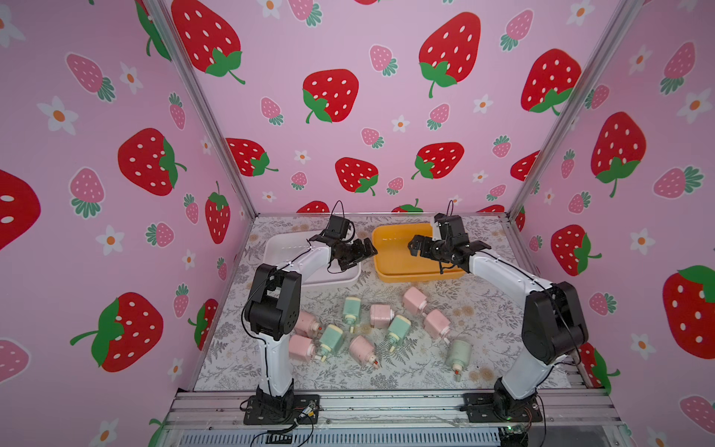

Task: Place the pencil sharpeners by color into the storage box
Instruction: Move the storage box to the center of the board.

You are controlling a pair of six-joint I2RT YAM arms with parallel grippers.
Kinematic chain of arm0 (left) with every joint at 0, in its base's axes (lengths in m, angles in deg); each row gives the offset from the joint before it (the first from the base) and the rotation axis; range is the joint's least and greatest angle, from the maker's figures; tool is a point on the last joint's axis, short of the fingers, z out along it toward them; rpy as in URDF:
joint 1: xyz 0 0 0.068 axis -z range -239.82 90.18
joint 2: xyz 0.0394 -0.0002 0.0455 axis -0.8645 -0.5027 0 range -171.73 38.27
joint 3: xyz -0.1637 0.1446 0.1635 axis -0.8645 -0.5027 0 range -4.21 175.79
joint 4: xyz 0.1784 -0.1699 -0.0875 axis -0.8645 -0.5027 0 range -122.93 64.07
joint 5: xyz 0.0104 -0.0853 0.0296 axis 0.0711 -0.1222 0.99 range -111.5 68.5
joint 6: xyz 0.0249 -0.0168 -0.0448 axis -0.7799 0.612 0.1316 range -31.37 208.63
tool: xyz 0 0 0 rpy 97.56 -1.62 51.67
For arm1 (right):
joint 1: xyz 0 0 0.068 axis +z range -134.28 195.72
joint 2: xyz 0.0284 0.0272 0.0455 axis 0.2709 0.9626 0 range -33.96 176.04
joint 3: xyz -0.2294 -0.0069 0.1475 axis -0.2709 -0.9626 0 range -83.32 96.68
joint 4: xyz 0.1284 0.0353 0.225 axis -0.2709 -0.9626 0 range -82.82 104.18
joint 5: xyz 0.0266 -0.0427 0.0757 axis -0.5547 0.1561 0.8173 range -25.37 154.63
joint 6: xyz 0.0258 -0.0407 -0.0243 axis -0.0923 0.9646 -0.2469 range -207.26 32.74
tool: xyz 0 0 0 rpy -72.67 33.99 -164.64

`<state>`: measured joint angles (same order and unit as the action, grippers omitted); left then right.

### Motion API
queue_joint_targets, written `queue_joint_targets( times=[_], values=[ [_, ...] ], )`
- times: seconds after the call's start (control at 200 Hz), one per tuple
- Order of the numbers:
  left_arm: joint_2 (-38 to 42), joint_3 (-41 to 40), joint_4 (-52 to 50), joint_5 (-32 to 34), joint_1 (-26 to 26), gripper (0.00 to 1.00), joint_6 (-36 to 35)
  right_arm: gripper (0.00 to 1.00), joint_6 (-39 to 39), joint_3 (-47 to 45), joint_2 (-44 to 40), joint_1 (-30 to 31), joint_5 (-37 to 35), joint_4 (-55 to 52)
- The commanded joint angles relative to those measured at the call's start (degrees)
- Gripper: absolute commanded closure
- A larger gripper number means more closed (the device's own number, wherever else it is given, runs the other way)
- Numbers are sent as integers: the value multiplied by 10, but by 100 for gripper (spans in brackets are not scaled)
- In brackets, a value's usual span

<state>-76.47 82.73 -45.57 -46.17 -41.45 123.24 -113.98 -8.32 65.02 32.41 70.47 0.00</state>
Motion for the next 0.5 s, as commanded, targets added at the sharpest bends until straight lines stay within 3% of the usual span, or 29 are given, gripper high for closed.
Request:
queue_joint_targets(
  times=[0.0, 0.155, 0.495],
  values=[
    [-26, 40, -54, 31, 7, 0, -35, 0, 62, -1, -7, -53, -28, -72],
    [-48, 74, -76, 52, 12, 0, -48, 0, 103, 33, 19, -128, -11, -118],
    [-100, 169, -125, 69, 32, 0, -69, 5, 160, 119, 110, -187, 19, -160]
  ],
)
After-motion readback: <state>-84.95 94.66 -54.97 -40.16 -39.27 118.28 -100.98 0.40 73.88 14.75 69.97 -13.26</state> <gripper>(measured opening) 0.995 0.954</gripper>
